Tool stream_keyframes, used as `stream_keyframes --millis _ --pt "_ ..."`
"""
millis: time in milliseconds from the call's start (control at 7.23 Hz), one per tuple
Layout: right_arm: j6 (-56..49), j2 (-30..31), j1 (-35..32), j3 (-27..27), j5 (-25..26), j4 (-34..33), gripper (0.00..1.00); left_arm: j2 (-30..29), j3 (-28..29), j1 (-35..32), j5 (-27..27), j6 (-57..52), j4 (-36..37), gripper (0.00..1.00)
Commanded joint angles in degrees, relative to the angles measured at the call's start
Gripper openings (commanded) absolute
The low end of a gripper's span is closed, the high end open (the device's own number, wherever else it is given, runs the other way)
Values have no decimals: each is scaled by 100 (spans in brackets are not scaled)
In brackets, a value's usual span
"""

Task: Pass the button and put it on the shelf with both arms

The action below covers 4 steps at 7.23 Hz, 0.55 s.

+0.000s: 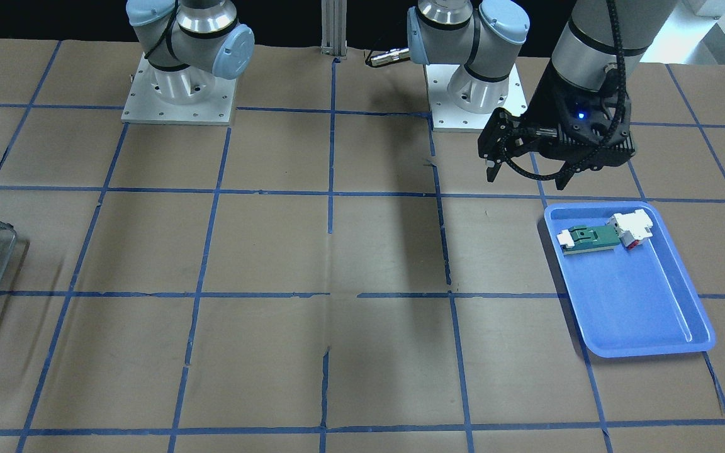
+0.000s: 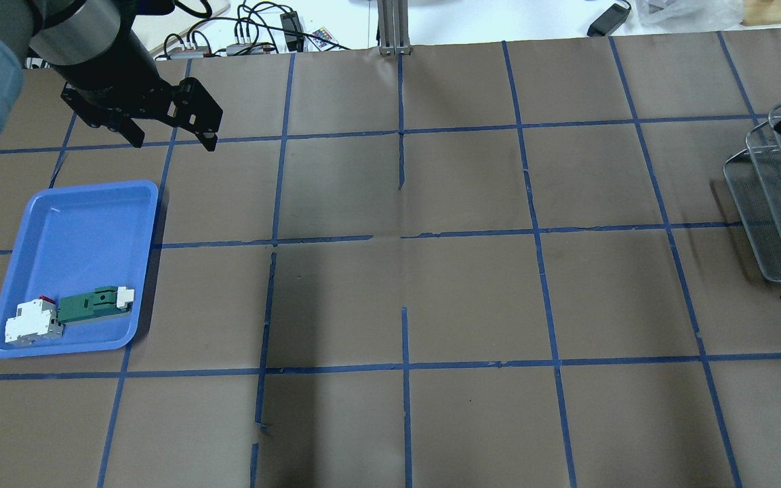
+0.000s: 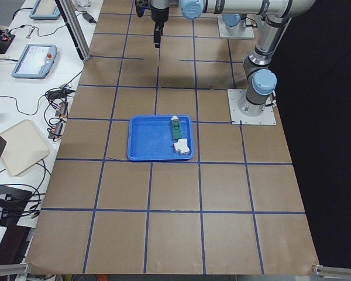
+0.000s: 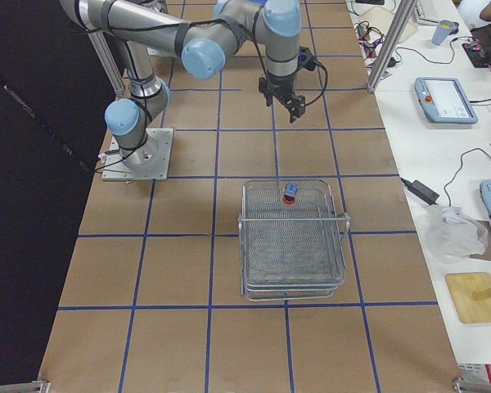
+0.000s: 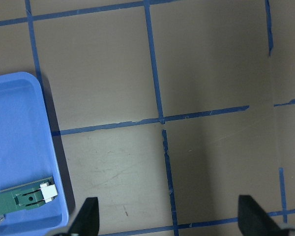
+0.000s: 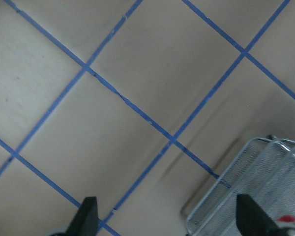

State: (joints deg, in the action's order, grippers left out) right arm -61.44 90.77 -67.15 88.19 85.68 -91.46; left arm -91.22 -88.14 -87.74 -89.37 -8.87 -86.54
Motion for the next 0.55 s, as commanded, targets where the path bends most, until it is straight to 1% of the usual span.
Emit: stream_keyframes --millis 0,138,277,415 --pt "2782 335 -1339 137 362 41 100 34 -10 11 -10 -1 -73 100" --pt "4022 319 -1971 137 579 50 100 43 -10 11 -10 -1 -82 100" --pt "4948 249 -2378 137 729 24 100 34 -10 20 -10 -1 -74 100" --pt "5697 57 -2408 32 696 58 100 43 -10 20 -10 -1 -74 100"
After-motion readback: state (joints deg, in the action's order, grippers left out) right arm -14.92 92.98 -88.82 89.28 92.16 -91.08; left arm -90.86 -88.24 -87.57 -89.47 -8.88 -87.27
